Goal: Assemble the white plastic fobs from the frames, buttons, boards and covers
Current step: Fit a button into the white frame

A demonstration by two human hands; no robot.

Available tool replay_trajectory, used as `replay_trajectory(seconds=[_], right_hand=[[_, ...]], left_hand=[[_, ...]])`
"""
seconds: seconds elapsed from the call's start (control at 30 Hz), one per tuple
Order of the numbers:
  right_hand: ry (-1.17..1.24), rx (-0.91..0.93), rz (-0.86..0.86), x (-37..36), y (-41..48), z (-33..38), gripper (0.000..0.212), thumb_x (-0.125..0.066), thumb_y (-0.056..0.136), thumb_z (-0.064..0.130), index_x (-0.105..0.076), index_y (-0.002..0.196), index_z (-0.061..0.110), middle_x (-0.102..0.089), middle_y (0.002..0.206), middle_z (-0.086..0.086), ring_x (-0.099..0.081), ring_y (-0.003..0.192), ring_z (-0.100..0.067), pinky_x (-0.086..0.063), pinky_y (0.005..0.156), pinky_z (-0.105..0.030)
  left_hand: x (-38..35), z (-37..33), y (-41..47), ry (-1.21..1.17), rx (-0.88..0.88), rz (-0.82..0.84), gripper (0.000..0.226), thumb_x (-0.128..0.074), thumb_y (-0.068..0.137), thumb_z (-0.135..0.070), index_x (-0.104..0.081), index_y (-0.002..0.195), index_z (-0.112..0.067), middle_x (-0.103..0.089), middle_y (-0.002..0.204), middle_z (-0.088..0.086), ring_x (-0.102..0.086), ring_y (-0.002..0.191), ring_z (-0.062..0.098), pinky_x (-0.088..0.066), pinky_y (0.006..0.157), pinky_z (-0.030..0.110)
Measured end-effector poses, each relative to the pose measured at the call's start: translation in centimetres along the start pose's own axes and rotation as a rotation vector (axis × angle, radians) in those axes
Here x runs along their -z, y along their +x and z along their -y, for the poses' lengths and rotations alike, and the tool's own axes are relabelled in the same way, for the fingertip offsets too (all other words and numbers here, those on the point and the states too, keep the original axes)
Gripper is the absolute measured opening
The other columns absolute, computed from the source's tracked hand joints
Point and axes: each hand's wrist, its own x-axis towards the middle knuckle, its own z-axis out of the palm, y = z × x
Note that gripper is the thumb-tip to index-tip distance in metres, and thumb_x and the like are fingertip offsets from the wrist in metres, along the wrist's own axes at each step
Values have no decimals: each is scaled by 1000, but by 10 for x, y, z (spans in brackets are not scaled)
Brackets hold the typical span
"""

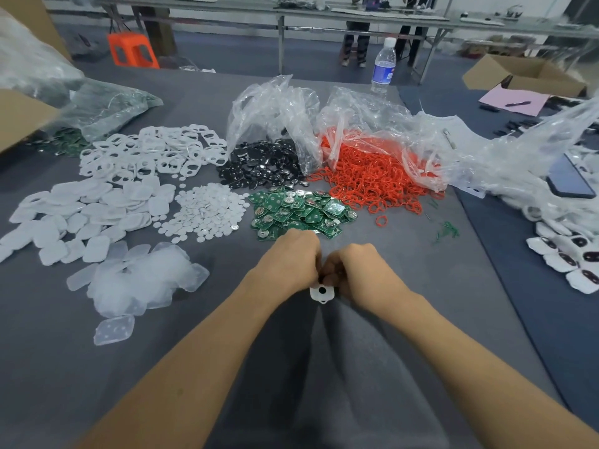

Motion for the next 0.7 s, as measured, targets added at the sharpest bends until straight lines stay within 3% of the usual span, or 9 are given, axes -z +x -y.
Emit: replay_trajectory(seconds=[0.13,0.3,0.43,0.5,0.6,0.7], right_hand=[[105,-26,-16,-2,-2,-6,33,-64,76,-3,-80,88,23,-76,77,6,-67,72,-6,-42,59,-7],[161,-5,-65,-8,-12,-6,26,-69,78,3,-77,91,24,-69,76,5,-63,73,-13,-52,70,-31],[91,27,-117,-15,-13,-2,13,-66,80,4,-73,86,12,-67,79,-7,-59,79,-25,-50,72,-44],[135,-29,-126,-18,-11,-4,11,-69,83,4,-75,87,11,-68,77,-4,-62,78,-23,-51,74,-40],[325,-186,-126,-17,-9,-6,14,-77,82,7,-79,91,18,-73,76,4,-69,74,-11,-55,72,-24],[411,-214,-115,-15,-5,-5,17,-81,79,7,-81,88,21,-75,75,4,-70,71,-6,-52,66,-17]], left_hand=[[-9,15,-9,-107,-2,-34,8,-82,76,-11,-76,80,-13,-73,82,5,-68,80,23,-56,72,34],[-30,31,-27,-435,62,-154,16,-85,78,-14,-77,87,-24,-74,80,-13,-67,76,-5,-48,68,8],[-35,33,-32,-533,73,-157,18,-83,79,-16,-78,90,-29,-75,81,-17,-68,79,-11,-45,72,1],[-35,32,-33,-552,68,-152,18,-83,79,-16,-79,92,-29,-76,82,-18,-68,80,-12,-45,72,1],[-34,33,-34,-543,66,-161,17,-83,79,-18,-79,94,-27,-76,84,-16,-68,82,-12,-45,73,2],[-36,33,-35,-556,60,-169,17,-83,81,-18,-79,96,-27,-76,87,-15,-69,83,-9,-46,74,3]])
